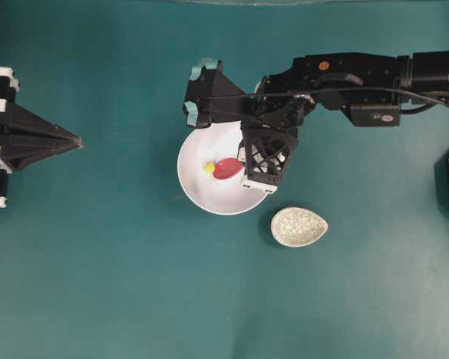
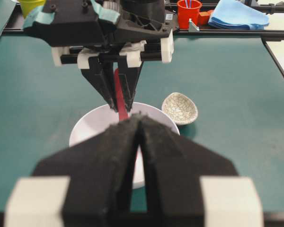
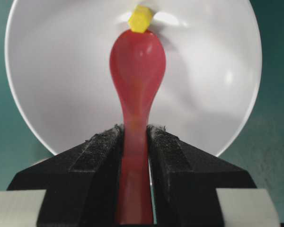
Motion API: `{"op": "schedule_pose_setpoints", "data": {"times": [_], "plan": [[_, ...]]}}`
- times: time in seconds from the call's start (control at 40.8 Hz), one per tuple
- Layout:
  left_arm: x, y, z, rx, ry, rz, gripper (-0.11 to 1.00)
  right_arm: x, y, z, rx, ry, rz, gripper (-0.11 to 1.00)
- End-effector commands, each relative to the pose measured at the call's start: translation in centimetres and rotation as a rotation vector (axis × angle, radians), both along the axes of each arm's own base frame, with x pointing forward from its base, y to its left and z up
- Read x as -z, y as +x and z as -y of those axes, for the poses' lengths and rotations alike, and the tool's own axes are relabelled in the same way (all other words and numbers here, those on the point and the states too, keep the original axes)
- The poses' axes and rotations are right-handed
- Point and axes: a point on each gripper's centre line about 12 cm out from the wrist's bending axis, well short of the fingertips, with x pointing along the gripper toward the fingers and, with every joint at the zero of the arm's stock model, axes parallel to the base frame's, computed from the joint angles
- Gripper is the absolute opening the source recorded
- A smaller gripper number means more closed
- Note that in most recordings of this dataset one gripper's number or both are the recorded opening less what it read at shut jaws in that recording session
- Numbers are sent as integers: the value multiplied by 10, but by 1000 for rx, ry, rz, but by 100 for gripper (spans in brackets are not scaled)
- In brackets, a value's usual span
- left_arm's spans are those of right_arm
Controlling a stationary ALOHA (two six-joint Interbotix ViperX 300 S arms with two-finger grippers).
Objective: Scoop the yellow hexagonal prism block from the bowl with a spoon using the right arm.
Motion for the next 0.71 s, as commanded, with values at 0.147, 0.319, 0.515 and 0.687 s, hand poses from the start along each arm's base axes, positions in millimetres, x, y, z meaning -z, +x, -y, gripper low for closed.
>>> {"op": "schedule_pose_setpoints", "data": {"times": [0.147, 0.319, 0.515, 0.687], "plan": [[-8, 3, 0, 1, 3, 18, 4, -17, 9, -1, 4, -10, 81, 25], [-8, 3, 0, 1, 3, 18, 4, -18, 11, -1, 7, -14, 100, 25], [-8, 3, 0, 1, 3, 18, 4, -19, 14, 0, 15, -18, 126, 25], [-8, 3, 0, 1, 3, 18, 4, -20, 16, -1, 18, -25, 151, 25]]}}
